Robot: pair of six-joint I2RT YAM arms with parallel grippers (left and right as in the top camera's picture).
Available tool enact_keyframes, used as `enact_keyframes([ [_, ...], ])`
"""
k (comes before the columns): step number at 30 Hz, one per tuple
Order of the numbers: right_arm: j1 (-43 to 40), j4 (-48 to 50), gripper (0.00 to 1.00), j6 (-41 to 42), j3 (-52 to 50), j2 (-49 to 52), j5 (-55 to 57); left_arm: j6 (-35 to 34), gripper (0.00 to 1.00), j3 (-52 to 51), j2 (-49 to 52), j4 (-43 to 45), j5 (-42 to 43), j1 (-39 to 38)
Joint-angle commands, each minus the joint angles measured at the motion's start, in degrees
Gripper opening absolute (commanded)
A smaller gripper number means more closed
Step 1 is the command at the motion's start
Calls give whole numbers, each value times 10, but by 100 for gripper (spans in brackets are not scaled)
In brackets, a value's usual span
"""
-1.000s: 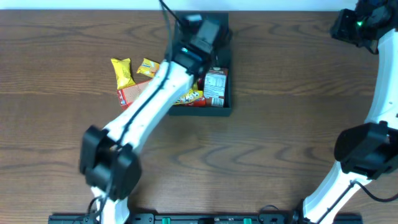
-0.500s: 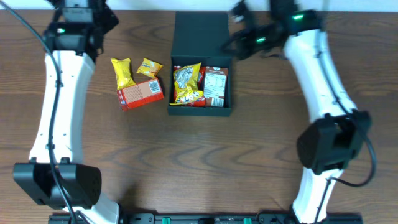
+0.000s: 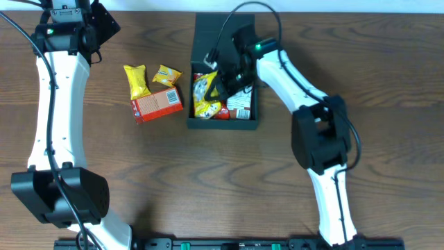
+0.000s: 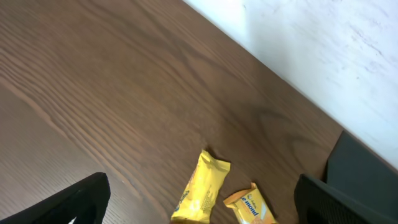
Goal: Pack container
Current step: 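Press the snacks down inside the black box with the right gripper, then retract the right gripper to the top right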
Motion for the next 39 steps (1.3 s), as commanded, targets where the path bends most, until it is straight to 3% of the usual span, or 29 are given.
enact_keyframes([
  [1,8,-8,2,11,-5,16,-4,26,96,0,3,-3,3,2],
  [6,5,-18,2,36,-5,16,89,26,96,0,3,-3,3,1],
  [13,-8,-44,2,50,18,9,98,26,96,0,3,-11,4,1],
  [22,-9,-60,1,27,87,-94,190,26,96,0,3,-12,4,1],
  [28,2,-66,2,-42,82,-116,62,26,96,0,3,-11,3,1],
  [39,24,-65,2,-43,73,-7,48,33,97,0,3,-11,3,2],
])
